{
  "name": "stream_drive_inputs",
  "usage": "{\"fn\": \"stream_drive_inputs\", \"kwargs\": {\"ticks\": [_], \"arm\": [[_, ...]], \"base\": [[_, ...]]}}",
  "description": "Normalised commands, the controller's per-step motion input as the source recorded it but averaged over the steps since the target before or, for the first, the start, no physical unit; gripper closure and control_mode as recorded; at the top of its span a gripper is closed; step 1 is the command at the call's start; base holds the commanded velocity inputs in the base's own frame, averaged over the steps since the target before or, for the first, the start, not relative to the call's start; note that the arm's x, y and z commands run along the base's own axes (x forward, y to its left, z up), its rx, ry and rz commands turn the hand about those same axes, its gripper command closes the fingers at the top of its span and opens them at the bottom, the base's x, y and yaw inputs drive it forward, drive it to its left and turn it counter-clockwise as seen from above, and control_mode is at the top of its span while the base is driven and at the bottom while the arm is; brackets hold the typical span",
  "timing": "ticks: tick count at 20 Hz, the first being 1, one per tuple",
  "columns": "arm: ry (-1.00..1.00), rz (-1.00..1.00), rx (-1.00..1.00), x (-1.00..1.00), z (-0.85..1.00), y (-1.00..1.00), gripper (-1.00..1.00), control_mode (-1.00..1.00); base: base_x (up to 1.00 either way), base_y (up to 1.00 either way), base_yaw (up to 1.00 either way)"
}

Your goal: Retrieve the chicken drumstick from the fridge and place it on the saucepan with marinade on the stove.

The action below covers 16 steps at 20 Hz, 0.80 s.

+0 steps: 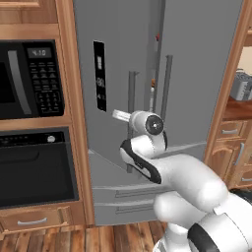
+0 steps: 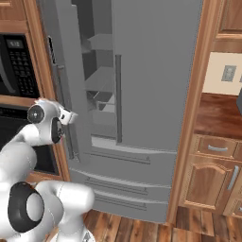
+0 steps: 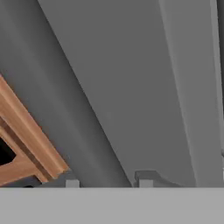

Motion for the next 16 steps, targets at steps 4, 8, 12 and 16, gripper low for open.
{"fn": "stream_drive_inputs", "kwargs": {"ticks": [4, 8, 12, 16], "arm": [[0.18, 0.00, 0.01, -0.93, 0.35, 1.00, -1.00, -1.00], [0.09, 0.01, 0.00, -1.00, 0.10, 0.46, -1.00, -1.00], [0.00, 0.01, 0.07, -1.00, 0.64, -0.30, -1.00, -1.00], [0.00, 0.07, 0.12, -1.00, 0.87, -0.99, -1.00, -1.00]], "base": [[0.00, 0.00, 0.00], [0.00, 0.00, 0.00], [0.00, 0.00, 0.00], [0.00, 0.00, 0.00]]}}
